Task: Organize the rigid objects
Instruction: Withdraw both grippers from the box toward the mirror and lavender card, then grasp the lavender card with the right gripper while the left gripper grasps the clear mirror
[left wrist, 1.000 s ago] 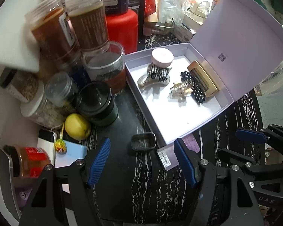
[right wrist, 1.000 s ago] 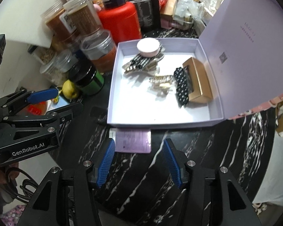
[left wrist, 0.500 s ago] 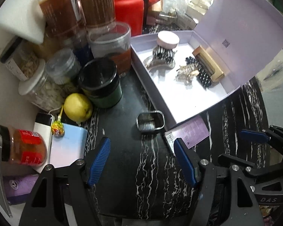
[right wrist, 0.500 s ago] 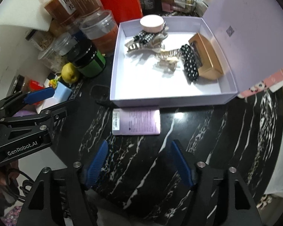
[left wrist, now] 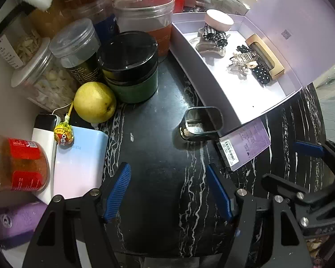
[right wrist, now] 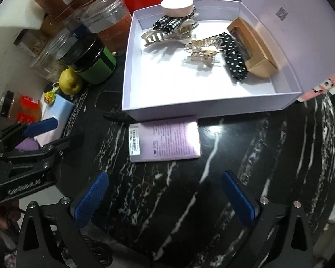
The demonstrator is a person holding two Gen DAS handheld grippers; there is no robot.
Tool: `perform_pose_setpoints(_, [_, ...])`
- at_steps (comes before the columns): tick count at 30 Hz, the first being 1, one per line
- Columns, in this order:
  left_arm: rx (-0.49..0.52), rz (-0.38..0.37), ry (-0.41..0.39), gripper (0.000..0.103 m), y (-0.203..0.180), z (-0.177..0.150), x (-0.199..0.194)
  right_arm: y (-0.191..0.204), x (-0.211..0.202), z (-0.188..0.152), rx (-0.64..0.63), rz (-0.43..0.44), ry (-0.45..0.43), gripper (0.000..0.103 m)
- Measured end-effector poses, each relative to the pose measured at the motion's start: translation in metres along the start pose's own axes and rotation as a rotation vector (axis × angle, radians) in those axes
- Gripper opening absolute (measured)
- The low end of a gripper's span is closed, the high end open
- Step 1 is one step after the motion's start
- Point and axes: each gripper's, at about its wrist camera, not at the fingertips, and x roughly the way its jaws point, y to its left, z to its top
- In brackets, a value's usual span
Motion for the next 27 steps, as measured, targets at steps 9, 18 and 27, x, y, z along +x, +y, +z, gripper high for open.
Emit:
perform_pose_setpoints(9, [-0.001, -0.045, -0.017, 0.069, 0.02, 0.009, -0.002, 0.013, 0.027, 0.016, -0.024, -0.026, -0.031, 0.103])
perform_pose_setpoints(18, [0.037, -0.096, -0.03, 0.069, 0.008, 0.018, -0.005, 0.024, 0.049, 0.021, -0.09, -0.083, -0.031, 0.103])
perform_pose_setpoints(27, [0.014, -0.107, -0.021, 0.069, -0.014, 0.02, -0.001, 0.018, 0.061, 0.02, -0.144, -0.144, -0.026, 0.103])
